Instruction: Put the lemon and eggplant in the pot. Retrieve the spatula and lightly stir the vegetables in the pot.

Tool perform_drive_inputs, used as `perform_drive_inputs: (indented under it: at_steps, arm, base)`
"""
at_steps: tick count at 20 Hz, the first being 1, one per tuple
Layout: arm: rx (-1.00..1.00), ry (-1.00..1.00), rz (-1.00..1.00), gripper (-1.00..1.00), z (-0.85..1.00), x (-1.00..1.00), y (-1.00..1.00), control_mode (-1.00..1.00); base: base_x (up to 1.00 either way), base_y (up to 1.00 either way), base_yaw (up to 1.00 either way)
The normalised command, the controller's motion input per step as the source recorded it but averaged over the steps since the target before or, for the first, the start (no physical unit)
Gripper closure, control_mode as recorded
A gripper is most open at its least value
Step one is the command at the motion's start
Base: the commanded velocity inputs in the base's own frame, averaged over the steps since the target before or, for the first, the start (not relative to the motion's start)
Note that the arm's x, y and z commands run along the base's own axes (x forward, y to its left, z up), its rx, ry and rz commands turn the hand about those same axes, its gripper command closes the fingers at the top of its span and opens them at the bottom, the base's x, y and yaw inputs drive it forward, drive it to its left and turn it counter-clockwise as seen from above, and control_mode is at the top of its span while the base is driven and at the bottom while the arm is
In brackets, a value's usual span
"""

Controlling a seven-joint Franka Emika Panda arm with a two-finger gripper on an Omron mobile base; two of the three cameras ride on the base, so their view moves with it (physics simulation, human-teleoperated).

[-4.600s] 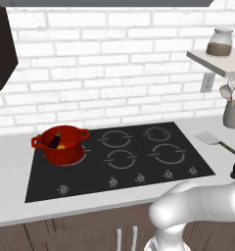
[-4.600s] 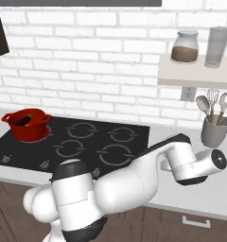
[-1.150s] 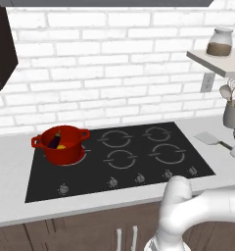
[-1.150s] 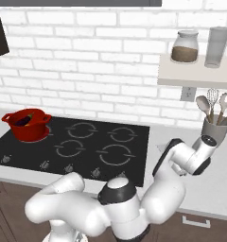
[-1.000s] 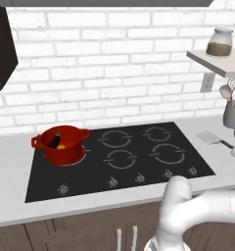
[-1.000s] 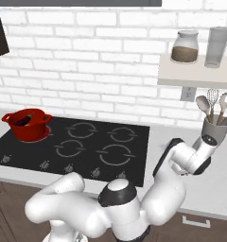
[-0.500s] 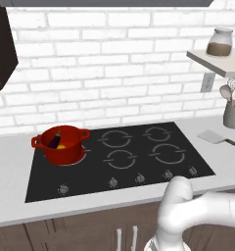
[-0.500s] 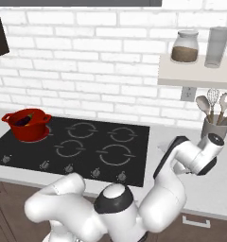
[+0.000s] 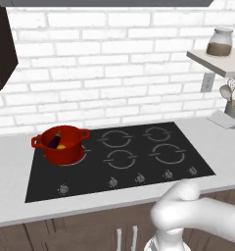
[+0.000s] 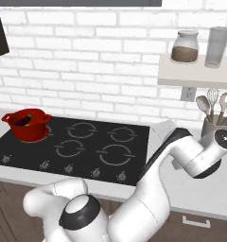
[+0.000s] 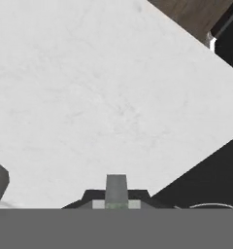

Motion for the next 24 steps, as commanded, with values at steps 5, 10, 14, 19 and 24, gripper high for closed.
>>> perform_drive_inputs:
  at_steps: [5, 10, 14, 19, 24]
  arm:
    - [-0.21, -0.14, 0.19, 1.00, 0.96, -0.03, 0.94, -1.00]
    - [-0.36, -0.05, 0.31, 1.00, 0.78, 0.00, 1.00, -1.00]
    - [-0.51, -0.07, 0.33, 1.00, 0.58, 0.00, 1.00, -1.00]
    - [-0.59, -0.07, 0.35, 1.00, 0.44, 0.00, 1.00, -1.00]
    - [-0.59, -0.01, 0.36, 1.00, 0.46, 0.00, 0.81, -1.00]
  base:
    - [0.00, 0.00, 0.00]
    - [0.00, 0.00, 0.00]
    - [0.00, 0.00, 0.00]
    - [0.00, 0.00, 0.00]
    - [0.00, 0.00, 0.00]
